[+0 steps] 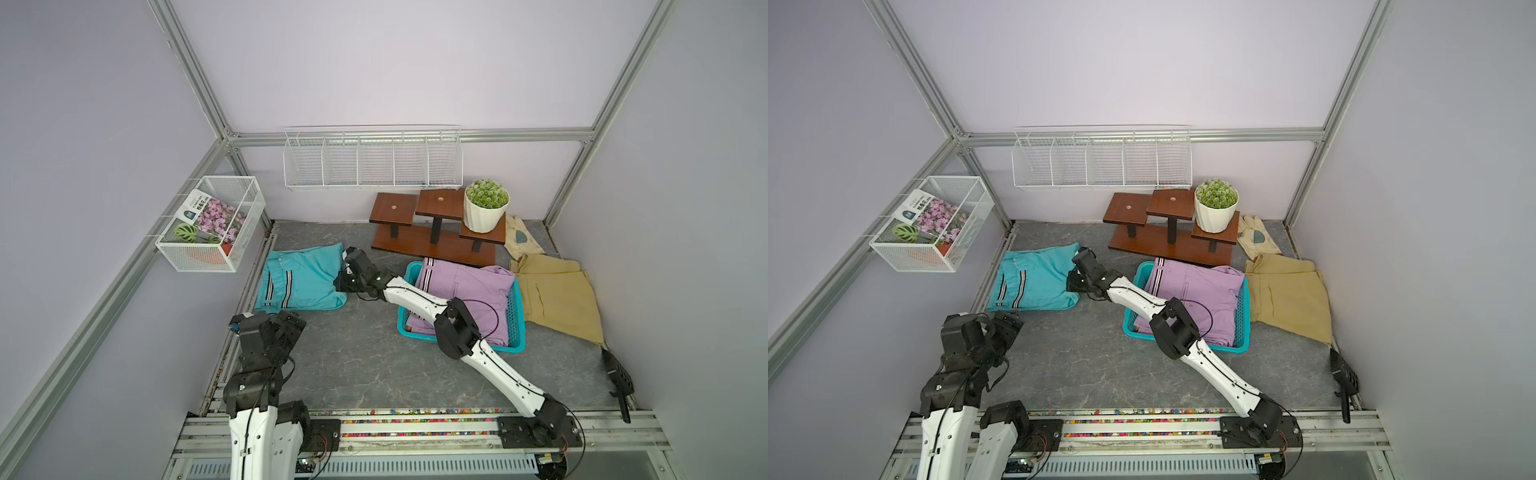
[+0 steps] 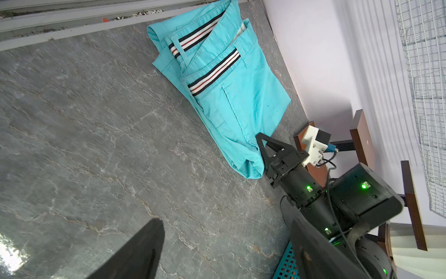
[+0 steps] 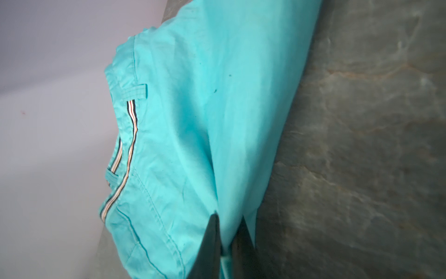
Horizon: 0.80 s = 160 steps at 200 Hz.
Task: Put the folded long pants in the basket
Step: Move the long pant to the center of the board.
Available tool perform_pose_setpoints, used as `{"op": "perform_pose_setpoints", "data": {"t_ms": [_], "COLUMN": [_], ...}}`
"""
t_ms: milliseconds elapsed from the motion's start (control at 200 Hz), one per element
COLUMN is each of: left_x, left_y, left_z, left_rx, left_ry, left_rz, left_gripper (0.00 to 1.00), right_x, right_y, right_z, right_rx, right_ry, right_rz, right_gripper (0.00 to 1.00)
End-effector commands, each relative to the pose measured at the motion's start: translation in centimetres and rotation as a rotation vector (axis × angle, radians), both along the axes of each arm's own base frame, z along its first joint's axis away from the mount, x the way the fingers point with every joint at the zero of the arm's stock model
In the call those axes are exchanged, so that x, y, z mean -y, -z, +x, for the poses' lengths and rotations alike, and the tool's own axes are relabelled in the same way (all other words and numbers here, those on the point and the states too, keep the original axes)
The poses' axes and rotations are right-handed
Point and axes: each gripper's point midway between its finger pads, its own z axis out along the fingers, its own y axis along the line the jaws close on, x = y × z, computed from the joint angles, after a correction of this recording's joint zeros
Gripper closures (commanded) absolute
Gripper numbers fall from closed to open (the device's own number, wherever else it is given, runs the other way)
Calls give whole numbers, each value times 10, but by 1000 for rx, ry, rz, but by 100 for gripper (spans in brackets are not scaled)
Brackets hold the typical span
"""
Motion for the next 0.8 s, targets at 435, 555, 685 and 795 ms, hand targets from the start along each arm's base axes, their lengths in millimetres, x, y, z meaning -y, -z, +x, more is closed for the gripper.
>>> {"op": "perform_pose_setpoints", "data": {"t_ms": [435,555,685,795], "left_x": [27,30,29,29], "left_y": [-4,-14,-13,2], "left_z": [18,18,21,27], "left_rx": [-27,21,10,-65], "left_ry": [190,212,215,222], "left_rz": [-46,-35,-31,-49], "left_gripper": [13,12,11,12], "right_x": [92,87,104,139], "right_y": [1,4,6,9], "right_z": [-108,-146,-171,-184], "right_rx": [-12,-16,1,20], "right_ry": [-1,-71,-55,-5], "right_rz": [-167,-213,-209,-246], "right_gripper": [100,100,100,100]}}
